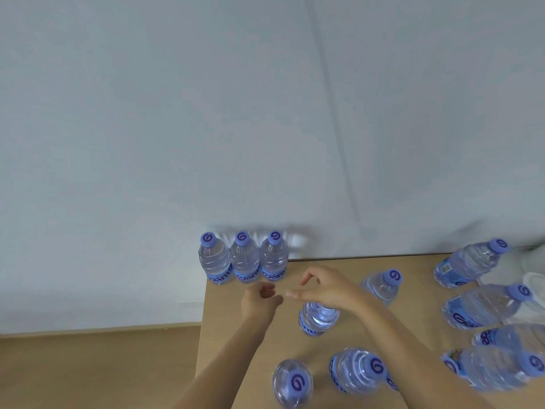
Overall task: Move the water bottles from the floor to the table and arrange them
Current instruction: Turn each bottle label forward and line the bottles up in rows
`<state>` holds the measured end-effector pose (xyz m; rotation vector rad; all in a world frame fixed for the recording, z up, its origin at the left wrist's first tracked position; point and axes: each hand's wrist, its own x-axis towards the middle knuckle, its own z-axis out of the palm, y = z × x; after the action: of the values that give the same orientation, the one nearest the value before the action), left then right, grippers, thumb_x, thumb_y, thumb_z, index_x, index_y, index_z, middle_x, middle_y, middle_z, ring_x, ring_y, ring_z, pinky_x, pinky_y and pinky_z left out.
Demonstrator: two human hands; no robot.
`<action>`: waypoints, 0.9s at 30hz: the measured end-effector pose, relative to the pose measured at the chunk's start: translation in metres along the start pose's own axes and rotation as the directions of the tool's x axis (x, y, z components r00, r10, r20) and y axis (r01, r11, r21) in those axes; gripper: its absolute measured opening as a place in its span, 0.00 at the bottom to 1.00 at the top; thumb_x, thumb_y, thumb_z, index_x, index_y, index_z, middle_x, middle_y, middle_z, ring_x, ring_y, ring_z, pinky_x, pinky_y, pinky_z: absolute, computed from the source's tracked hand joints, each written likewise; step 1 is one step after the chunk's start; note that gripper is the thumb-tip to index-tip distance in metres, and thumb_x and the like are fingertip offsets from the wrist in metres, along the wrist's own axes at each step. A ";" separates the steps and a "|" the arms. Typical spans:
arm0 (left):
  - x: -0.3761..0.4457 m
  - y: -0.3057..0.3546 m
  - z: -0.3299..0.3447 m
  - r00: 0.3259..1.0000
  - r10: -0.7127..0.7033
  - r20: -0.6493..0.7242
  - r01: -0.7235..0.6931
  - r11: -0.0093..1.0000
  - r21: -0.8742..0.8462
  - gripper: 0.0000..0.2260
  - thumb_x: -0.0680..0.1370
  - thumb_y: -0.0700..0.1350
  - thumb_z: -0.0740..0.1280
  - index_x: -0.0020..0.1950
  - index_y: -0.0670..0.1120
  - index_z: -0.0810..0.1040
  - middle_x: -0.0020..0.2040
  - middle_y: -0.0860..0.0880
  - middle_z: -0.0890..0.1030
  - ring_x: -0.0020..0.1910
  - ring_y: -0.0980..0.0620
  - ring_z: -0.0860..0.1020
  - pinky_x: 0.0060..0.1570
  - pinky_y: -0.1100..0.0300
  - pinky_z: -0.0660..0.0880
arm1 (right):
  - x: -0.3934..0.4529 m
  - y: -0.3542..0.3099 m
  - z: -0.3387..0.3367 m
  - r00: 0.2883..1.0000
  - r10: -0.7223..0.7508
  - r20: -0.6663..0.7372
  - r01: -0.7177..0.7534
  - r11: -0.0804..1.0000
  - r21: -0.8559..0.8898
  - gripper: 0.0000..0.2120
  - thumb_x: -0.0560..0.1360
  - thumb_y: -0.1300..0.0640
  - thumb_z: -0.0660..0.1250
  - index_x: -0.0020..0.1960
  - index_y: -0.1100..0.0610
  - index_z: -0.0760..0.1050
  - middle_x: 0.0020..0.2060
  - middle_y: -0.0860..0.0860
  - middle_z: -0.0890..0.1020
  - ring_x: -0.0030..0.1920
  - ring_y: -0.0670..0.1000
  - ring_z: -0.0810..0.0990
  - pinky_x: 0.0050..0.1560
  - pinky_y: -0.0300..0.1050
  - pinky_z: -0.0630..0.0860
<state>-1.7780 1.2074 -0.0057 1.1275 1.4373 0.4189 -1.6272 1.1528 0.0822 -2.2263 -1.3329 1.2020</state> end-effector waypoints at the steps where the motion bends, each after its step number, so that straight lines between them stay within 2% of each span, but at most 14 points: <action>1: -0.003 0.000 0.000 1.000 0.014 0.012 -0.015 1.000 0.009 0.13 0.71 0.36 0.72 0.55 0.44 0.78 0.51 0.47 0.81 0.46 0.53 0.78 0.37 0.67 0.70 | -0.006 0.004 0.001 1.000 -0.001 0.018 0.001 1.000 0.000 0.25 0.68 0.38 0.74 0.57 0.53 0.76 0.53 0.43 0.77 0.52 0.44 0.74 0.48 0.37 0.69; 4: -0.013 -0.001 -0.001 0.998 0.049 0.041 -0.051 0.998 0.033 0.13 0.72 0.37 0.72 0.55 0.44 0.78 0.50 0.47 0.80 0.47 0.53 0.78 0.38 0.67 0.71 | -0.019 0.017 0.006 1.000 -0.014 0.004 0.014 0.999 0.044 0.26 0.64 0.42 0.78 0.58 0.50 0.75 0.55 0.42 0.76 0.57 0.44 0.74 0.53 0.38 0.70; 6: -0.018 -0.002 -0.002 0.996 0.067 0.060 -0.069 0.997 0.046 0.13 0.72 0.37 0.72 0.56 0.44 0.78 0.51 0.47 0.80 0.47 0.52 0.78 0.38 0.67 0.71 | -0.025 0.028 0.010 0.999 -0.017 -0.030 0.020 0.997 0.075 0.28 0.64 0.47 0.80 0.60 0.49 0.73 0.56 0.42 0.76 0.58 0.45 0.74 0.53 0.38 0.70; 10: -0.031 -0.005 -0.005 0.994 0.074 0.079 -0.078 0.995 0.057 0.13 0.72 0.38 0.71 0.56 0.44 0.78 0.51 0.46 0.81 0.46 0.53 0.78 0.37 0.66 0.70 | -0.032 0.046 0.022 0.988 -0.028 -0.151 0.054 0.984 0.170 0.25 0.64 0.58 0.79 0.57 0.55 0.73 0.50 0.46 0.78 0.50 0.46 0.77 0.44 0.34 0.71; 12: -0.037 -0.006 -0.009 0.994 0.079 0.077 -0.084 0.994 0.065 0.13 0.72 0.38 0.72 0.56 0.44 0.78 0.51 0.46 0.81 0.47 0.52 0.78 0.38 0.66 0.71 | -0.034 0.052 0.026 0.982 -0.040 -0.183 0.084 0.968 0.236 0.23 0.65 0.62 0.78 0.56 0.58 0.73 0.50 0.50 0.80 0.48 0.48 0.77 0.45 0.37 0.73; 15: -0.046 -0.010 -0.017 0.992 0.088 0.090 -0.096 0.992 0.084 0.14 0.72 0.38 0.72 0.56 0.45 0.78 0.52 0.46 0.81 0.48 0.51 0.78 0.38 0.67 0.71 | -0.034 0.054 0.024 0.975 -0.040 -0.218 0.092 0.967 0.236 0.22 0.63 0.62 0.79 0.53 0.56 0.77 0.48 0.49 0.81 0.49 0.50 0.80 0.49 0.41 0.75; 17: -0.052 -0.013 -0.023 0.989 0.091 0.114 -0.102 0.990 0.093 0.15 0.72 0.38 0.73 0.58 0.44 0.77 0.53 0.46 0.81 0.48 0.52 0.78 0.37 0.67 0.71 | -0.035 0.050 0.021 0.973 -0.050 -0.224 0.106 0.964 0.244 0.19 0.62 0.62 0.80 0.49 0.58 0.78 0.41 0.46 0.81 0.44 0.49 0.78 0.44 0.40 0.73; 20: -0.059 -0.014 -0.033 0.981 0.122 0.153 -0.143 0.981 0.129 0.21 0.71 0.39 0.75 0.62 0.43 0.76 0.55 0.47 0.79 0.53 0.52 0.77 0.42 0.66 0.73 | -0.044 0.035 0.010 0.953 -0.105 -0.285 0.190 0.938 0.289 0.13 0.63 0.57 0.81 0.40 0.55 0.78 0.28 0.40 0.74 0.34 0.42 0.70 0.35 0.32 0.66; 22: -0.066 -0.012 -0.038 0.966 0.141 0.216 -0.177 0.971 0.159 0.29 0.69 0.40 0.77 0.67 0.45 0.72 0.60 0.49 0.77 0.58 0.53 0.75 0.49 0.62 0.73 | -0.052 0.022 -0.001 0.935 -0.129 -0.331 0.243 0.911 0.333 0.12 0.63 0.53 0.81 0.40 0.52 0.79 0.27 0.38 0.75 0.32 0.39 0.70 0.34 0.31 0.66; 24: -0.077 -0.004 -0.043 0.930 0.157 0.333 -0.219 0.963 0.158 0.37 0.66 0.41 0.79 0.71 0.50 0.66 0.65 0.53 0.72 0.63 0.54 0.71 0.56 0.60 0.71 | -0.060 0.005 -0.015 0.921 -0.156 -0.358 0.296 0.877 0.379 0.13 0.63 0.52 0.81 0.44 0.50 0.81 0.31 0.38 0.78 0.34 0.38 0.73 0.38 0.34 0.68; 26: -0.091 0.012 -0.046 0.861 0.208 0.464 -0.286 0.953 0.103 0.39 0.66 0.40 0.80 0.71 0.54 0.64 0.64 0.58 0.73 0.62 0.59 0.73 0.57 0.63 0.71 | -0.069 -0.014 -0.029 0.917 -0.210 -0.340 0.350 0.834 0.427 0.11 0.64 0.52 0.80 0.44 0.51 0.82 0.31 0.39 0.75 0.35 0.40 0.73 0.41 0.36 0.69; 27: -0.097 0.021 -0.049 0.838 0.242 0.488 -0.309 0.949 0.061 0.38 0.66 0.39 0.80 0.70 0.53 0.66 0.61 0.57 0.76 0.57 0.63 0.76 0.53 0.67 0.74 | -0.072 -0.023 -0.036 0.913 -0.244 -0.326 0.376 0.813 0.445 0.09 0.65 0.53 0.80 0.42 0.50 0.83 0.30 0.43 0.73 0.34 0.41 0.72 0.41 0.36 0.69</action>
<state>-1.8304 1.1555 0.0766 1.4430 0.8794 0.2182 -1.6296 1.1115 0.1544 -1.6457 -1.0755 0.9608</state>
